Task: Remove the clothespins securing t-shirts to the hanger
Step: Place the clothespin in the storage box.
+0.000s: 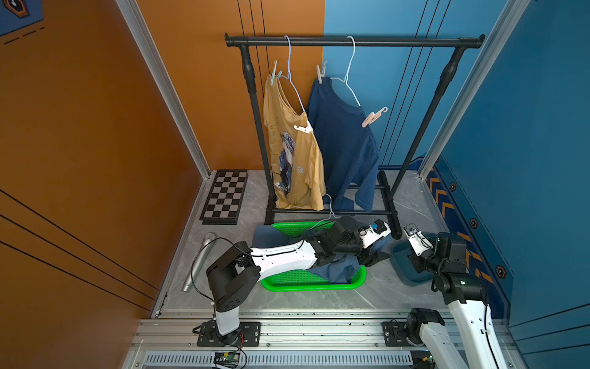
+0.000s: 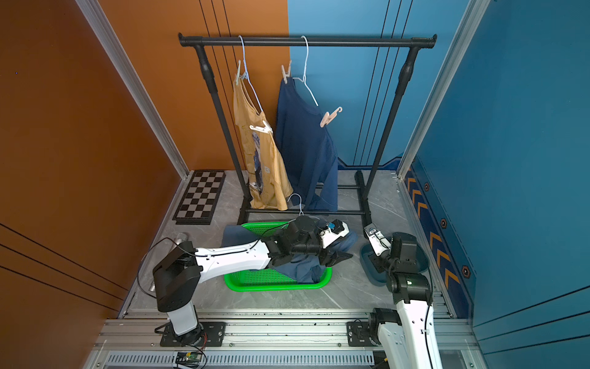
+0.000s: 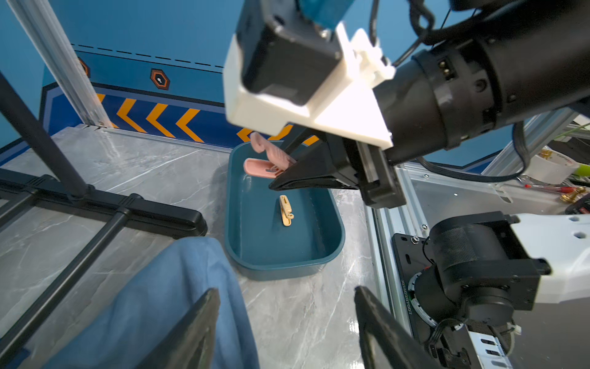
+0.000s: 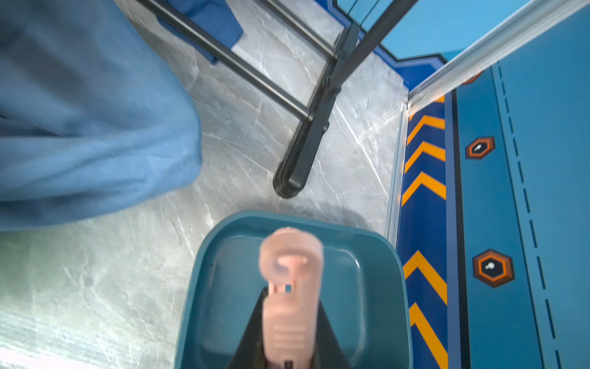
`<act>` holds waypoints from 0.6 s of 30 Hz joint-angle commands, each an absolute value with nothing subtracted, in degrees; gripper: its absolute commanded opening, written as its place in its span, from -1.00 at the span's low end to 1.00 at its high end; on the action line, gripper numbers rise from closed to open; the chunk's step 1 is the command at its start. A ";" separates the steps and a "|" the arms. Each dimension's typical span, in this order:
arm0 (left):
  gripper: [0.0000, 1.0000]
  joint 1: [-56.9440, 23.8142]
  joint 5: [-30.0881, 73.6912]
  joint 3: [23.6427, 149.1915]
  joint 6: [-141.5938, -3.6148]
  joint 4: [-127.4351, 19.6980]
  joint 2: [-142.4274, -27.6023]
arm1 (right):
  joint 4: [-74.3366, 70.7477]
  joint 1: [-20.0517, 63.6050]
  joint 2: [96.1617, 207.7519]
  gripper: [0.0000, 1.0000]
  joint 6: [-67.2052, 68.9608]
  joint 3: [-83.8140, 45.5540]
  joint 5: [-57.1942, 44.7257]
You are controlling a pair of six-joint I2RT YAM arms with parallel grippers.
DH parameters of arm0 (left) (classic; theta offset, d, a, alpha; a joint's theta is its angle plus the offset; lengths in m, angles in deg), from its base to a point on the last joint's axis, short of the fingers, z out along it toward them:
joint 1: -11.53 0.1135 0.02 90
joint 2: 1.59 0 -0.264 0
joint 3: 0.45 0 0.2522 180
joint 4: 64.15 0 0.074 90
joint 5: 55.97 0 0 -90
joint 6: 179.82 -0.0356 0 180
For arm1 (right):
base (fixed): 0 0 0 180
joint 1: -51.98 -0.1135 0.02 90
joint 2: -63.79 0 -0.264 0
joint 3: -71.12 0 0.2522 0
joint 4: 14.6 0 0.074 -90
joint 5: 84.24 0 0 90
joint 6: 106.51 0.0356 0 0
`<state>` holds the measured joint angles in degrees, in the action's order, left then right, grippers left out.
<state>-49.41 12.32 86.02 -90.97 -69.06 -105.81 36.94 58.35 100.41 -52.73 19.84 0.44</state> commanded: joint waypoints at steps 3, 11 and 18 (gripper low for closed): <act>0.37 -51.55 10.39 88.49 -91.71 -69.64 -108.26 | 40.72 61.21 104.07 -0.73 -55.58 20.62 2.34; 0.38 -52.58 10.17 90.28 -90.63 -69.64 -111.99 | 42.40 65.01 109.11 -0.72 -58.71 21.65 2.24; 0.38 -52.63 10.84 90.85 -89.93 -69.65 -114.17 | 42.57 66.76 114.76 -0.72 -61.47 22.98 2.33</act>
